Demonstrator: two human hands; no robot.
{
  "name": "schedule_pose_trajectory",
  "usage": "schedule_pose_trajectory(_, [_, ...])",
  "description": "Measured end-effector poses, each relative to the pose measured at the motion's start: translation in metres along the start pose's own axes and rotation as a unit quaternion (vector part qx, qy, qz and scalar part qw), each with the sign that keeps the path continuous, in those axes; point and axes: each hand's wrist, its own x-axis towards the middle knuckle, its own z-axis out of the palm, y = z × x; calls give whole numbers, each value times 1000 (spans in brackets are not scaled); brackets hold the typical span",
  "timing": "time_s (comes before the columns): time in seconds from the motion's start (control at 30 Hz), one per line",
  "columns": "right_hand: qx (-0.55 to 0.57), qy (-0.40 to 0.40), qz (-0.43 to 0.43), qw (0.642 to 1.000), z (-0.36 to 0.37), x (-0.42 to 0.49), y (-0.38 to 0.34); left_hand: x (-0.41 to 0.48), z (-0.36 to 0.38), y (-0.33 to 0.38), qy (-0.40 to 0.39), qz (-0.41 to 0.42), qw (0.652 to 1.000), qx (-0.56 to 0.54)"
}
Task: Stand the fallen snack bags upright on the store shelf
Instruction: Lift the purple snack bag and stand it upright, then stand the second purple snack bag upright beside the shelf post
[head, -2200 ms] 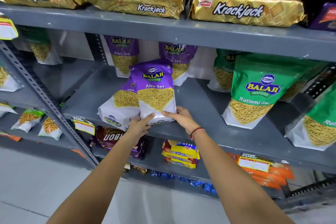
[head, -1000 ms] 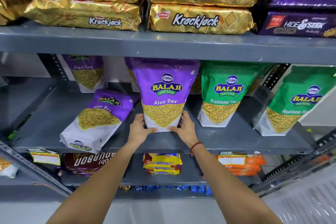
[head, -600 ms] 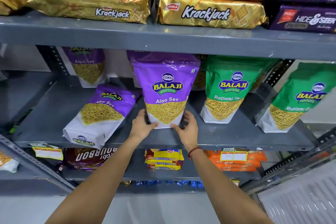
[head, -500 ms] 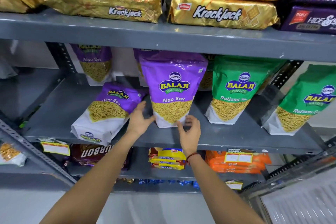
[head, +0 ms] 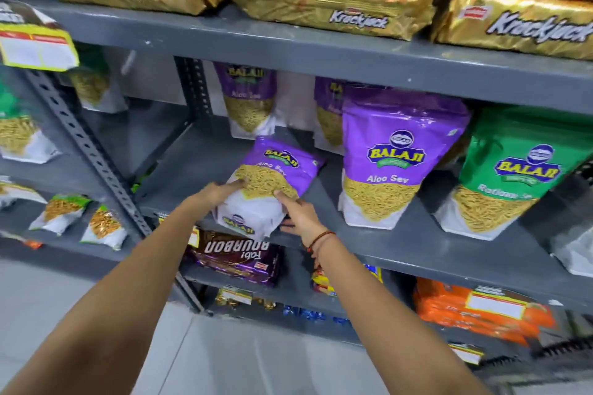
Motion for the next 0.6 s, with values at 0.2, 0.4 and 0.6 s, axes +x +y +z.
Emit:
schedule_pose_trajectory(0.2, [65,-49,-3,997,6,-10,-5,-2,-3,-16,-26,-14,996,-84])
schedule_pose_trajectory(0.4, [68,-61,-128,988,-2,-14,-19,-22,-7,-20,-41,106,960,-254])
schedule_pose_trajectory(0.6, [35,-71,-208,975,-8,-14,-33,-32,-7,-15,-12,167,944,-285])
